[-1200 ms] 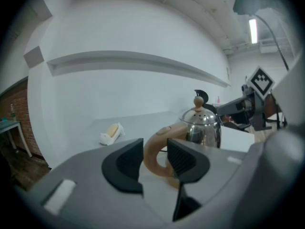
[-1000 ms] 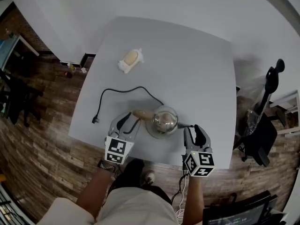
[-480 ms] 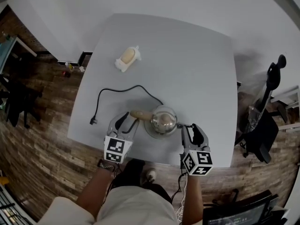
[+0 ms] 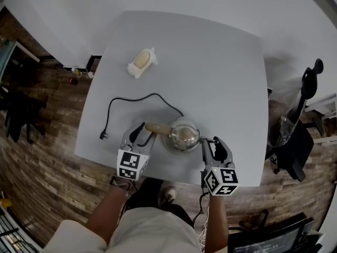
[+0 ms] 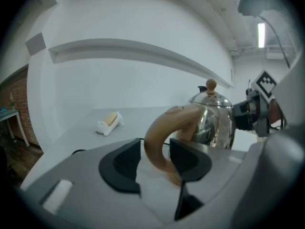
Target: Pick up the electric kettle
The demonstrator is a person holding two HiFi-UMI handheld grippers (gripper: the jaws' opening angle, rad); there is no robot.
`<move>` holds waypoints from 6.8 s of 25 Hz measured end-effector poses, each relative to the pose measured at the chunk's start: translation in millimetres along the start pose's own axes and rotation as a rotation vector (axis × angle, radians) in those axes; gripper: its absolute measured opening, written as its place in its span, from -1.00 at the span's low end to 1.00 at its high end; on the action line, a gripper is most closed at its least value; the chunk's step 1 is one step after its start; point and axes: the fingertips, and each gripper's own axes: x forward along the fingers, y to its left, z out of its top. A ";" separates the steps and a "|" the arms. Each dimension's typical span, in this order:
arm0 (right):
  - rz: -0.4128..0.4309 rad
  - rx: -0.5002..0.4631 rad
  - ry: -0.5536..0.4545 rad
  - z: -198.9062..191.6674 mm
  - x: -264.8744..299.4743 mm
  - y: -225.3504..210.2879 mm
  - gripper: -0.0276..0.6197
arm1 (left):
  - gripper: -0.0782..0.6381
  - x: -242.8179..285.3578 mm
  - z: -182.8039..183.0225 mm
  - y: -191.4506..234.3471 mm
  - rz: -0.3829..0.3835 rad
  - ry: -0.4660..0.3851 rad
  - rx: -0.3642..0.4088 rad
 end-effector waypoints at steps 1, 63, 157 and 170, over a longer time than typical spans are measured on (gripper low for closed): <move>0.001 0.003 0.001 -0.4 0.7 -0.3 -0.41 | -0.20 2.2 -1.1 -0.3 -0.002 0.000 0.004; 0.037 0.010 0.018 0.6 19.0 4.0 -0.58 | -0.36 27.3 5.1 0.6 0.044 0.021 -0.055; 0.110 -0.110 -0.278 135.2 -67.8 21.3 -0.59 | -0.37 -40.7 145.1 -30.1 0.063 -0.274 0.026; 0.121 -0.131 -0.300 152.6 -85.5 30.1 -0.58 | -0.38 -63.5 171.4 -34.6 0.087 -0.344 0.060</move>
